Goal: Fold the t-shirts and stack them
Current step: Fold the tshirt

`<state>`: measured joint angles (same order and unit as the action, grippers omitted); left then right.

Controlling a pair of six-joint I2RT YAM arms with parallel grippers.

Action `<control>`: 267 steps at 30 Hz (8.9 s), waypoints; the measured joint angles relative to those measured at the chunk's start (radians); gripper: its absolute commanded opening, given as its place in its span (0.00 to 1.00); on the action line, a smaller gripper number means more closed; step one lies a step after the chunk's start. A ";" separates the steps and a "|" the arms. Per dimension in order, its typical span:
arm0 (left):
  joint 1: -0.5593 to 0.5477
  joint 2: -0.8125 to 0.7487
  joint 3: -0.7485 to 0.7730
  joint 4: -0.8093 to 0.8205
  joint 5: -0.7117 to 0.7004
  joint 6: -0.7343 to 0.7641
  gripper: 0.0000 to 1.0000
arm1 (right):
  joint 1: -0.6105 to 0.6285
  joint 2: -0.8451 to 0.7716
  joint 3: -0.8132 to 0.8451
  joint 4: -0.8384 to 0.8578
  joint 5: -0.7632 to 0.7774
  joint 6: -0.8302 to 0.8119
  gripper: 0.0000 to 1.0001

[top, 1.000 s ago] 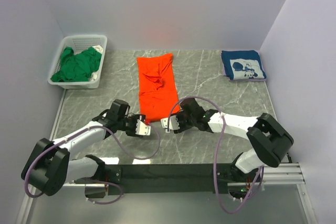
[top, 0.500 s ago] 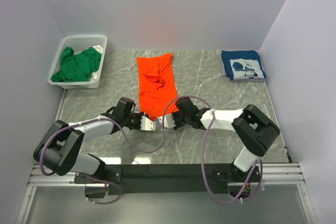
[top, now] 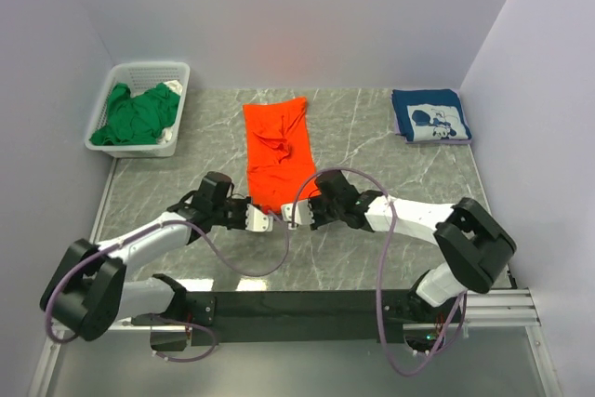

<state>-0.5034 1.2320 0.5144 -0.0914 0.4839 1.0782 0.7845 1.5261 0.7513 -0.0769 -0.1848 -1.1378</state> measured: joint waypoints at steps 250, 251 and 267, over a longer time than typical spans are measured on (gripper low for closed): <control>-0.099 0.355 0.371 0.001 -0.072 -0.142 0.01 | -0.269 0.824 0.873 -0.517 -0.928 0.965 0.20; -0.098 0.363 0.359 0.018 -0.072 -0.137 0.01 | -0.270 0.824 0.884 -0.527 -0.916 0.965 0.21; -0.097 0.370 0.323 0.080 -0.066 -0.125 0.03 | -0.447 0.771 1.022 -0.634 -0.669 0.953 0.52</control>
<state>-0.6006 1.6016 0.8379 -0.0116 0.4175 0.9535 0.3370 2.2967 1.7737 -0.7109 -0.8539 -0.1844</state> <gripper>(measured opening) 0.026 0.514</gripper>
